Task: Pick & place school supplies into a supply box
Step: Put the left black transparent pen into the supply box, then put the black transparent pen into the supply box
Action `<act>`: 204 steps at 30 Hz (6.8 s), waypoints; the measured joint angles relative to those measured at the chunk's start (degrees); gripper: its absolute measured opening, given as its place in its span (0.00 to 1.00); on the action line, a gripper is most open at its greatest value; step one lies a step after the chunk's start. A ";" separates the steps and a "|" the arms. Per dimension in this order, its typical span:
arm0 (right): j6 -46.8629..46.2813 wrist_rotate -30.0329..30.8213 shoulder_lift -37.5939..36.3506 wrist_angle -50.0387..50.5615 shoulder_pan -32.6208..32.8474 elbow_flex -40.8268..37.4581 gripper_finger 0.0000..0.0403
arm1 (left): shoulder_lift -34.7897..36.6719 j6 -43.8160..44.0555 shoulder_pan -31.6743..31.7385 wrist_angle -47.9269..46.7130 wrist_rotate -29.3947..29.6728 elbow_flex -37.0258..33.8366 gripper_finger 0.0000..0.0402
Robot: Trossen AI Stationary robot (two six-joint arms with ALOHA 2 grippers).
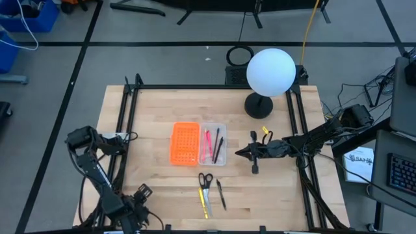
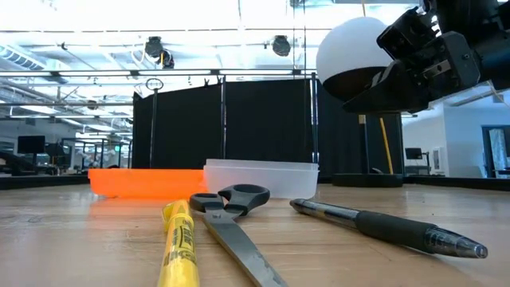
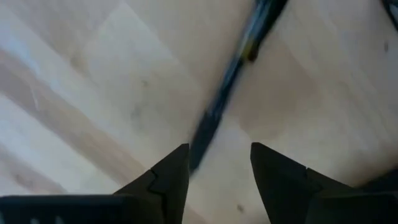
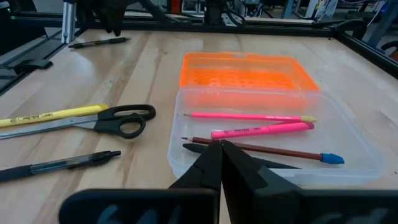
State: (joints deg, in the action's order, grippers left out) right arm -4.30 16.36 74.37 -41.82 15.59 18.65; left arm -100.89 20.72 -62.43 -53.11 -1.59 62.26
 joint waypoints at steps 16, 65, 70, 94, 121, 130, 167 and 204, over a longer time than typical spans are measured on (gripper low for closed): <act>0.37 0.02 0.00 0.05 0.00 0.00 0.00 | 0.35 -8.73 1.15 12.65 0.26 -6.88 0.45; 3.26 -0.11 0.00 0.30 0.00 -0.02 0.00 | 16.18 45.63 43.47 50.00 28.80 -8.74 0.09; 3.26 -0.07 0.00 0.14 0.00 -0.02 0.00 | 9.18 44.70 51.05 58.61 18.94 -8.70 0.09; 3.46 -0.03 -0.02 0.28 0.00 -0.02 0.00 | -10.19 39.10 63.81 25.41 3.58 16.98 0.09; 3.08 -0.15 -0.02 0.02 1.38 -0.02 0.00 | -16.55 37.74 65.74 16.60 3.17 21.29 0.33; 2.39 -0.14 -0.02 0.68 1.38 -0.01 0.00 | -5.72 21.60 63.79 17.23 4.61 21.34 0.37; 11.19 0.07 0.00 -5.42 0.50 0.00 0.00 | 67.30 -36.22 53.79 90.60 4.69 -61.61 0.02; -61.53 -6.16 30.61 76.11 16.53 73.85 0.00 | 67.15 -30.27 56.19 88.84 15.19 -61.09 0.12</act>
State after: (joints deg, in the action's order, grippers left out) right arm -65.83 10.20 104.98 34.29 32.13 92.51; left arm -33.74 -9.54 -6.24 35.73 13.61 1.17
